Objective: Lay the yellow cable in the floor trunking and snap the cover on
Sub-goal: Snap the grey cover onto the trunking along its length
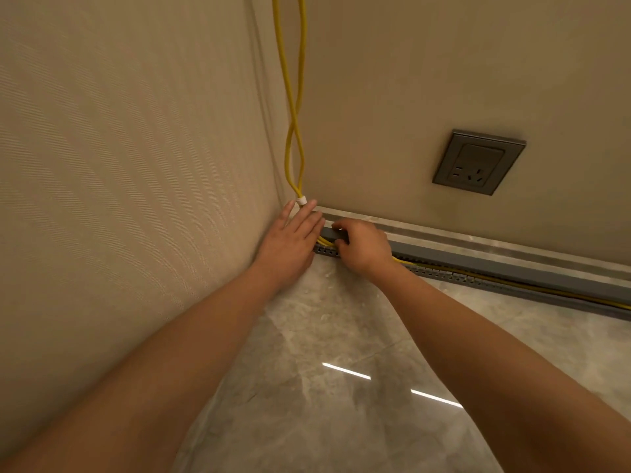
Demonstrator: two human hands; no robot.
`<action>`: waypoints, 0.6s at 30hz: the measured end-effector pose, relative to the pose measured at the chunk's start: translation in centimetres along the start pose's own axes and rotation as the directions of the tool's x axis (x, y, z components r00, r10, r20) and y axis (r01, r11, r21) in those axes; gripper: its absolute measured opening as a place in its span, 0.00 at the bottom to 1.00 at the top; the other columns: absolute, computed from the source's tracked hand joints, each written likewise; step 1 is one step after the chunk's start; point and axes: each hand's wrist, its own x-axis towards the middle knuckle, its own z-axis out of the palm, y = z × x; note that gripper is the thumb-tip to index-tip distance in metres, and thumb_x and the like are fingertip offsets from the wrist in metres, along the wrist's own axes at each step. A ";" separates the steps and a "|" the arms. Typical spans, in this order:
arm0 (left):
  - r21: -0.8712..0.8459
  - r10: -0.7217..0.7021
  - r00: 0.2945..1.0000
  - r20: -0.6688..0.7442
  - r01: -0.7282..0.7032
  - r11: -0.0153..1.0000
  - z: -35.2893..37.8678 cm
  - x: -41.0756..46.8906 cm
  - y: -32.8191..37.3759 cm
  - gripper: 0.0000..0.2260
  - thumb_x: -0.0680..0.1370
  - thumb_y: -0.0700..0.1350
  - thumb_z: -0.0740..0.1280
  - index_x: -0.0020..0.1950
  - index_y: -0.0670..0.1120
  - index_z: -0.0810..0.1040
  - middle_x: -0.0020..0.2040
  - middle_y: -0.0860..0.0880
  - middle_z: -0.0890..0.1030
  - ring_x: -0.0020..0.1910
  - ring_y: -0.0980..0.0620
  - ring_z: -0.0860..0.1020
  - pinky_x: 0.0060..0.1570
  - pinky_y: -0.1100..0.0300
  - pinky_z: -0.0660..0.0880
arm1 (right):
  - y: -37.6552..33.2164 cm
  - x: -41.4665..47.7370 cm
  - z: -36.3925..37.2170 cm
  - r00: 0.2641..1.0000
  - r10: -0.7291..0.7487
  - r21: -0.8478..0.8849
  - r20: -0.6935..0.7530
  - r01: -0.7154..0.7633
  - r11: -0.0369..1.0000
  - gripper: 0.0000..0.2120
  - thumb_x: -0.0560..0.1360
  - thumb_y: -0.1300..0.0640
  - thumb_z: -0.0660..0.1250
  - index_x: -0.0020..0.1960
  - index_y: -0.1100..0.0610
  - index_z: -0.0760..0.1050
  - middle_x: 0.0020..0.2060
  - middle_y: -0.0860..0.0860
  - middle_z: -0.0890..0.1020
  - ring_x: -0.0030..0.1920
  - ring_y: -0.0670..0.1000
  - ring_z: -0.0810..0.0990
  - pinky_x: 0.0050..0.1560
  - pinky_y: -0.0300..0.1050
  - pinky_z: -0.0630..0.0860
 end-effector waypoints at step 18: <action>0.375 -0.256 0.942 0.215 0.163 0.913 0.0 -0.4 0.6 0.26 0.83 0.49 0.40 0.77 0.38 0.40 0.79 0.41 0.41 0.78 0.43 0.39 0.71 0.40 0.34 | 0.0 0.5 -1.5 0.999 -0.046 -0.133 0.018 0.048 0.990 0.16 0.80 0.55 0.58 0.66 0.51 0.72 0.61 0.54 0.79 0.60 0.59 0.76 0.57 0.54 0.72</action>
